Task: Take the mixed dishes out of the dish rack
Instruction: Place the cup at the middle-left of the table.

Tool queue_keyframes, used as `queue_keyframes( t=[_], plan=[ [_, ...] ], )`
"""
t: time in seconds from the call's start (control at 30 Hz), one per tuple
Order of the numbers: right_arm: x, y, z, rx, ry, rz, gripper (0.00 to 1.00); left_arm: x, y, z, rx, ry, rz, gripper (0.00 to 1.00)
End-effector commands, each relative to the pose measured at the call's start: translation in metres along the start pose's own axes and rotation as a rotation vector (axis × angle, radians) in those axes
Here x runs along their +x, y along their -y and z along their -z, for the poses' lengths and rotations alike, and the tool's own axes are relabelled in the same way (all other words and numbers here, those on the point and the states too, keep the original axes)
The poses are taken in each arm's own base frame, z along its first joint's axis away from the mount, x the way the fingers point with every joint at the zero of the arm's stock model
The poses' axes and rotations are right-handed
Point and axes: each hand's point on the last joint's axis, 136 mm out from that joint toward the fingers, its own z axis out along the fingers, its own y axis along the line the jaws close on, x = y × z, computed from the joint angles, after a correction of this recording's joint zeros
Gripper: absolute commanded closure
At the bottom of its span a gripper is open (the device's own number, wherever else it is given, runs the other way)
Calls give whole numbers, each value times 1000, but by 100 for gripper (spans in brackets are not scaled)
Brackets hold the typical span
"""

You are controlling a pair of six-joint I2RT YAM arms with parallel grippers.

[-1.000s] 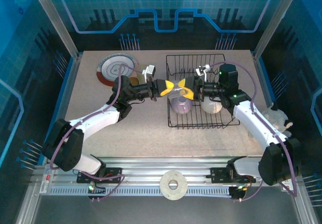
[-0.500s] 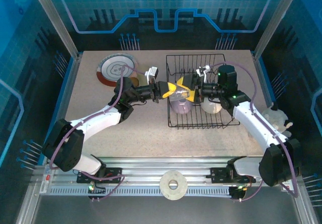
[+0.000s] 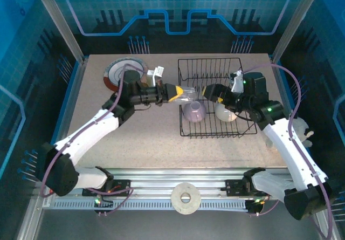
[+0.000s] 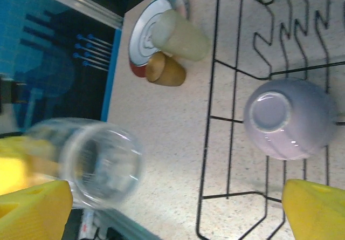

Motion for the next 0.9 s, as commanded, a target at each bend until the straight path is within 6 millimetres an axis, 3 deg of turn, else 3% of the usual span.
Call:
queue_keyframes(
  t=[0.0, 0.17, 0.53, 0.87],
  plan=[
    [8, 18, 3, 101, -3, 38, 0, -2, -7, 31, -231, 13, -145, 100],
    [10, 22, 0, 125, -10, 55, 0, -9, -17, 69, -486, 41, -239, 100],
    [14, 39, -4, 198, -10, 55, 0, -23, -94, 156, -976, 76, -176, 100],
    [19, 43, -3, 226, -8, 72, 0, -38, -158, 176, -1122, 55, -54, 100]
  ],
)
